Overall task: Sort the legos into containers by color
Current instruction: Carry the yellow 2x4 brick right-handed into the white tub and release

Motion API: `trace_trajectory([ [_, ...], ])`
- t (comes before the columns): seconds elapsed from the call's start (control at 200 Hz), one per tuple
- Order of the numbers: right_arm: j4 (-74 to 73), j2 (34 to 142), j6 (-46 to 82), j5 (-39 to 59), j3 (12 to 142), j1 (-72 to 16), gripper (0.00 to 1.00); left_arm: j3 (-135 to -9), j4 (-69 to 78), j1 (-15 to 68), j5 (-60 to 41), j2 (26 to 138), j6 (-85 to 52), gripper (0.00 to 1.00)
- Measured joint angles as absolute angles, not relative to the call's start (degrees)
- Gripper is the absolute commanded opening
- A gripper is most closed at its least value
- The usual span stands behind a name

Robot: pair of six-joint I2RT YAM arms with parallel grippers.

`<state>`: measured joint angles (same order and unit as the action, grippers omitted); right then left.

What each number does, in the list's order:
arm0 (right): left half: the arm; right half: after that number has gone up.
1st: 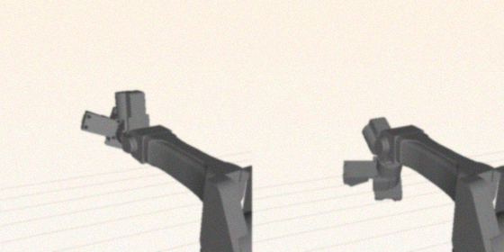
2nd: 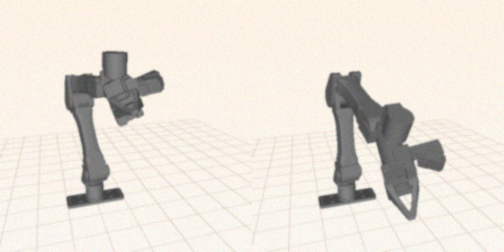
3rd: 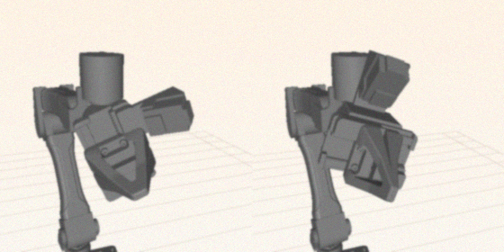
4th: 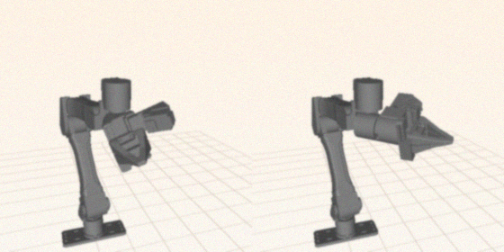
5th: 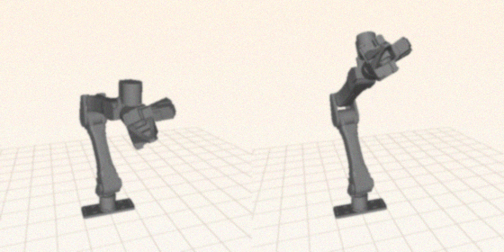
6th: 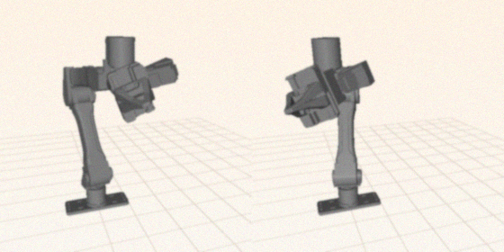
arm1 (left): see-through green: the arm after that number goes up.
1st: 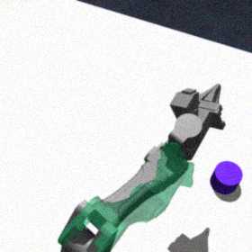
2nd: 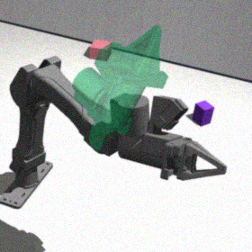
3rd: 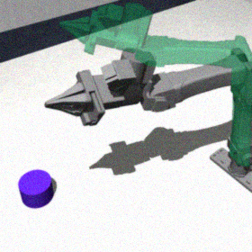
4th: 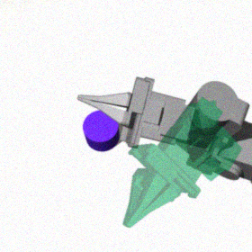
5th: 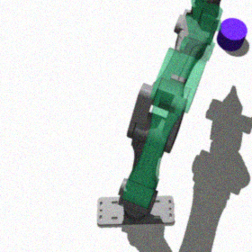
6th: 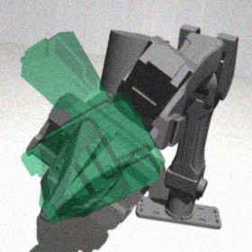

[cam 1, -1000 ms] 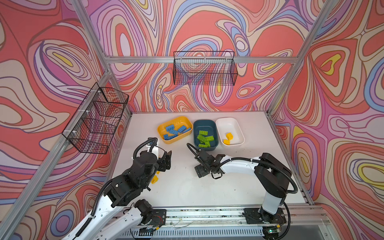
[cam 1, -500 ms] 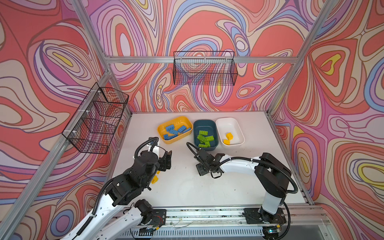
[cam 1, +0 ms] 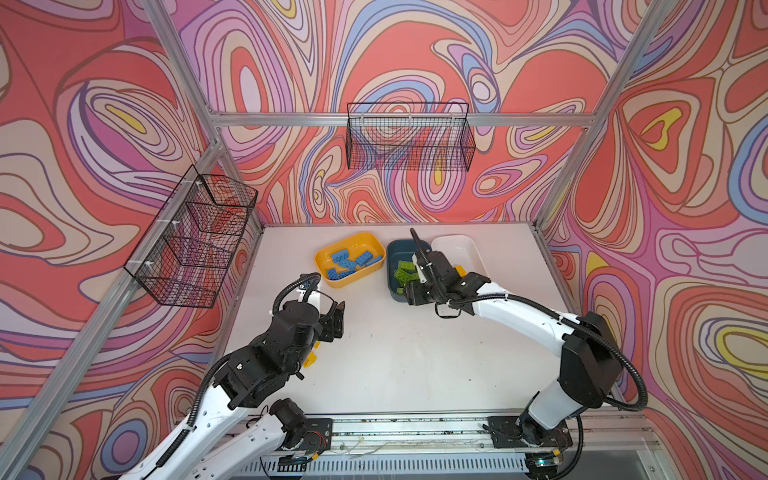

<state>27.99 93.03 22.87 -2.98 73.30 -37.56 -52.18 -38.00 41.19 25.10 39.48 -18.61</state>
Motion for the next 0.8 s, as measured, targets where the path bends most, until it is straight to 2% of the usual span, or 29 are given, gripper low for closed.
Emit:
trace_trajectory([
  [0.451,24.6,93.2,23.3,0.8,73.1,-16.1,0.66,-52.2,-38.0,40.3,23.3,42.2,-18.2,0.89],
  [0.631,22.3,97.4,23.8,1.5,73.1,-14.0,0.67,-52.2,-38.0,39.7,22.5,42.5,-18.0,0.89],
  [0.796,22.0,100.0,24.3,2.2,73.1,-13.8,0.73,-52.2,-38.0,39.4,21.6,43.2,-18.0,0.89],
])
